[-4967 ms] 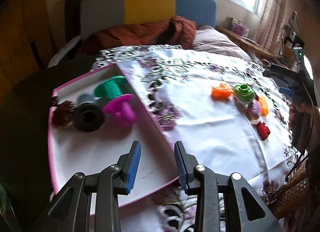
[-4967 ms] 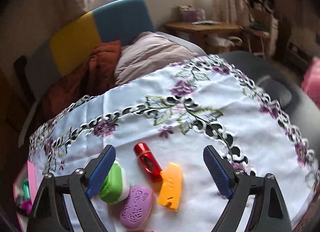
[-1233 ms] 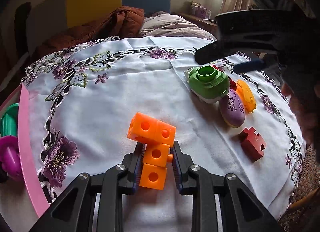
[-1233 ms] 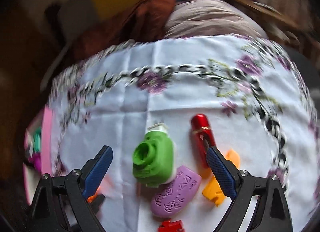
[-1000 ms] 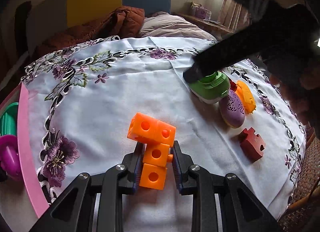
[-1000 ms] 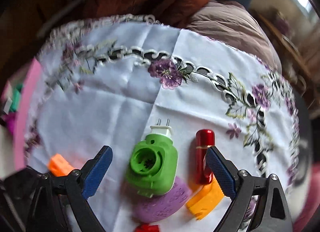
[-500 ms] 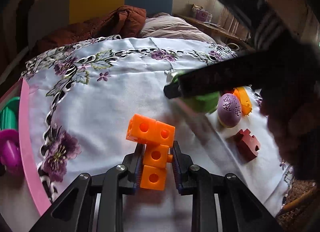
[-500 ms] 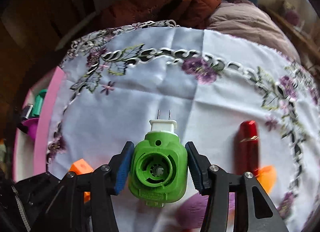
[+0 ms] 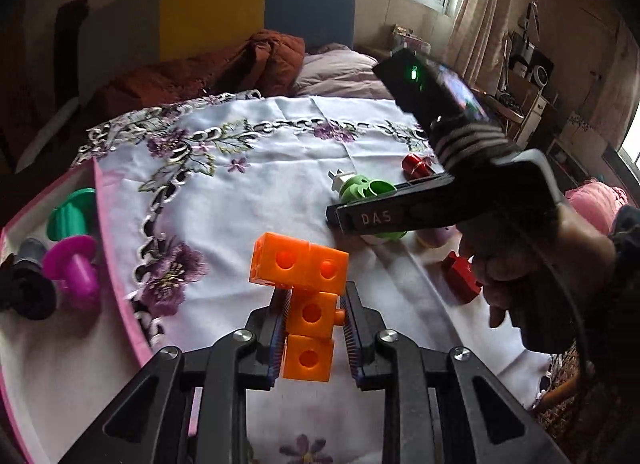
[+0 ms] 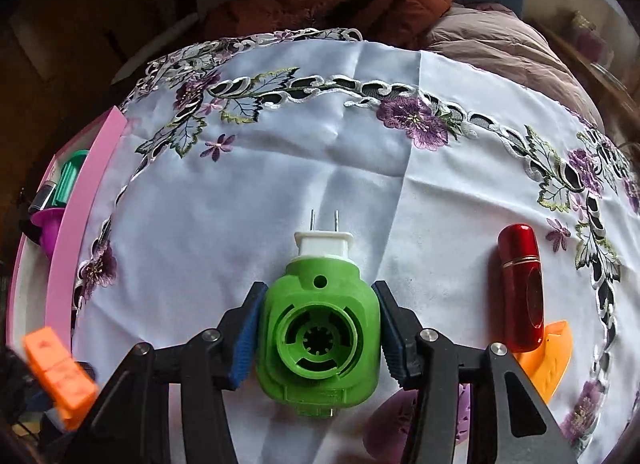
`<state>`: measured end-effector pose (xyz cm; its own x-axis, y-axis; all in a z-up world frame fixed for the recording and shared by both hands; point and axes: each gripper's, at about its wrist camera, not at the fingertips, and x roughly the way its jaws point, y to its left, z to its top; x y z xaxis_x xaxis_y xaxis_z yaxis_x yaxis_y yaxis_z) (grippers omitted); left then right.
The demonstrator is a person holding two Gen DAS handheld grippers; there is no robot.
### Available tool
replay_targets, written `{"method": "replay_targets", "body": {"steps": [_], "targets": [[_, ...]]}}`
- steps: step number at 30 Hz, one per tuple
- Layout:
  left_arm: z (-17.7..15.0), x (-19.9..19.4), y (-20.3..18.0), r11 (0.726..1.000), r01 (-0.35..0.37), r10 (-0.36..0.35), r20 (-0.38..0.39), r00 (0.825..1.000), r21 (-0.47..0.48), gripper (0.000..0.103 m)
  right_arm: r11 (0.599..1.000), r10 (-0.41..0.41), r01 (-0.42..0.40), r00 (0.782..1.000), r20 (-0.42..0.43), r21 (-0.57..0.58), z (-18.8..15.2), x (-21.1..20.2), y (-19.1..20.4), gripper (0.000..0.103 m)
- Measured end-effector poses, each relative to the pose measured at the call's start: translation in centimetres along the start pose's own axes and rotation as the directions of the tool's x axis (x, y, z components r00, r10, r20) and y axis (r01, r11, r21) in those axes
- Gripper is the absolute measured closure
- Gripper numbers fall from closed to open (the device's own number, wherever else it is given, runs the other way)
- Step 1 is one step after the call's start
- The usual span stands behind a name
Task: Organize rigid objects
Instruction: 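Carry the orange cubes into the tray with the left gripper while the right lifts the green device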
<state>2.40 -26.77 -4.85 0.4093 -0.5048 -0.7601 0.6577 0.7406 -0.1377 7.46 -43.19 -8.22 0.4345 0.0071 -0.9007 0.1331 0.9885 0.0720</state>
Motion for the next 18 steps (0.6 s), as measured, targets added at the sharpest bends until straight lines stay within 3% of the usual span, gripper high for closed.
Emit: {"method": "replay_targets", "body": {"steps": [18], "targets": [[0.0,-6.4,3.6,0.993,-0.081,0.089,0.087,0.992,-0.089,0.078,0.997,-0.019,0.024,0.998,0.059,-0.076,-0.3,0.0,0.5,0.049]]}}
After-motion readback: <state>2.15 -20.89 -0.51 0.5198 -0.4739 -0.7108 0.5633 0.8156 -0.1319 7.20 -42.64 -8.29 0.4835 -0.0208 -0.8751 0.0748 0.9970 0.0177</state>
